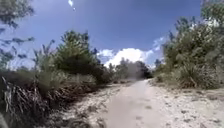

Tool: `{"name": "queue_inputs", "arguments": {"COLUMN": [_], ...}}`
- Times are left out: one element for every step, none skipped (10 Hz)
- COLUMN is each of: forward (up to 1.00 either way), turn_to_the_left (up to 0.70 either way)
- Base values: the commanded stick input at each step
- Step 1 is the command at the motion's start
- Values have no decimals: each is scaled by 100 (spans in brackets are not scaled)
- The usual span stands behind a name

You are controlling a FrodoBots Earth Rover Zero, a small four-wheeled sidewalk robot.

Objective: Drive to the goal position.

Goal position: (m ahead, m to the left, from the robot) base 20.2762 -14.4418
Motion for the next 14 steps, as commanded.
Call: {"name": "queue_inputs", "arguments": {"forward": [44, 44, 44, 44, 44, 44, 44, 44, 44, 44, 44, 44, 44, 44], "turn_to_the_left": [2, 2, 1, -3, -17, -3, 2, 2, 2, 2, 2, 2, 2, 2]}}
